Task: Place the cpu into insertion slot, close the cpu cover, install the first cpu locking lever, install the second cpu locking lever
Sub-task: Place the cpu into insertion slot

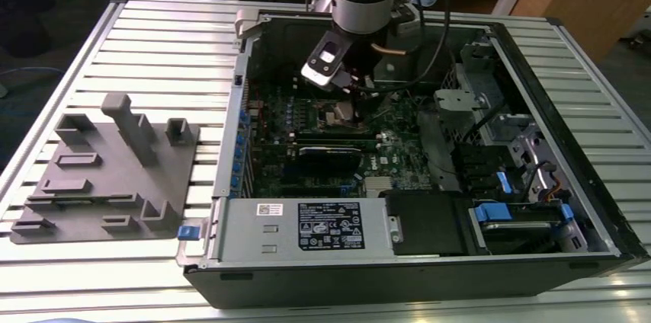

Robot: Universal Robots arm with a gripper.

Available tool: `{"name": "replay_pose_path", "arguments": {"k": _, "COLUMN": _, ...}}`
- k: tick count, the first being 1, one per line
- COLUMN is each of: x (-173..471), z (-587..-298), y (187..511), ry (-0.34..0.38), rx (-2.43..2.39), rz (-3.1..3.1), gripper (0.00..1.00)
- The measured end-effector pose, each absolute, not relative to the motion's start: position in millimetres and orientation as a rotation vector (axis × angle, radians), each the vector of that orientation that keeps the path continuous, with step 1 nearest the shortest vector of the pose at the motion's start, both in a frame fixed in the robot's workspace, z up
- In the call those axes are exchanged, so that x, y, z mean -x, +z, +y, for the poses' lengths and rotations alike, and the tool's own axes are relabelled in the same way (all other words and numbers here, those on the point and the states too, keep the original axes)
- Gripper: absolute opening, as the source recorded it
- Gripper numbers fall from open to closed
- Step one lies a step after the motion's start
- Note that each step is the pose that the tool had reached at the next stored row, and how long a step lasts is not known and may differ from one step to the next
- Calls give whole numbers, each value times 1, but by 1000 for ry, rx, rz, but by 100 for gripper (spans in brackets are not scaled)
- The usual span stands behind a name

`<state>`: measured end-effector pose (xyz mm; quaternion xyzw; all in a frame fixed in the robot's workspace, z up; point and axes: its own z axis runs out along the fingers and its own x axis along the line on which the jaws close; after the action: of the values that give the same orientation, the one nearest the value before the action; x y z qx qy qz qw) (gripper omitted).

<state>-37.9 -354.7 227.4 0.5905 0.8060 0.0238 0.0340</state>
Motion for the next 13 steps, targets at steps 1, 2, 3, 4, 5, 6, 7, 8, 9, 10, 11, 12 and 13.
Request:
{"name": "replay_pose_path", "arguments": {"k": 1, "x": 38, "z": -355, "y": 227, "ry": 72, "rx": -1838, "rz": 2462, "gripper": 54}}
{"name": "replay_pose_path", "arguments": {"k": 2, "x": 38, "z": -355, "y": 227, "ry": 71, "rx": -1862, "rz": 2443, "gripper": 54}}
{"name": "replay_pose_path", "arguments": {"k": 3, "x": 38, "z": -355, "y": 227, "ry": 70, "rx": -1883, "rz": 2426, "gripper": 54}}
{"name": "replay_pose_path", "arguments": {"k": 4, "x": 38, "z": -355, "y": 227, "ry": 69, "rx": -1905, "rz": 2409, "gripper": 54}}
{"name": "replay_pose_path", "arguments": {"k": 5, "x": 38, "z": -355, "y": 227, "ry": 68, "rx": -1922, "rz": 2394, "gripper": 54}}
{"name": "replay_pose_path", "arguments": {"k": 6, "x": 38, "z": -355, "y": 227, "ry": 68, "rx": -1929, "rz": 2390, "gripper": 54}}
{"name": "replay_pose_path", "arguments": {"k": 7, "x": 38, "z": -355, "y": 227, "ry": 68, "rx": -1930, "rz": 2389, "gripper": 54}}
{"name": "replay_pose_path", "arguments": {"k": 8, "x": 38, "z": -355, "y": 227, "ry": 68, "rx": -1930, "rz": 2388, "gripper": 54}}
{"name": "replay_pose_path", "arguments": {"k": 9, "x": 38, "z": -355, "y": 227, "ry": 68, "rx": -1930, "rz": 2388, "gripper": 54}}
{"name": "replay_pose_path", "arguments": {"k": 10, "x": 38, "z": -355, "y": 227, "ry": 68, "rx": -1930, "rz": 2388, "gripper": 54}}
{"name": "replay_pose_path", "arguments": {"k": 11, "x": 38, "z": -355, "y": 227, "ry": 68, "rx": -1930, "rz": 2388, "gripper": 54}}
{"name": "replay_pose_path", "arguments": {"k": 12, "x": 38, "z": -355, "y": 227, "ry": 68, "rx": -1930, "rz": 2388, "gripper": 54}}
{"name": "replay_pose_path", "arguments": {"k": 13, "x": 38, "z": -355, "y": 227, "ry": 68, "rx": -1930, "rz": 2388, "gripper": 54}}
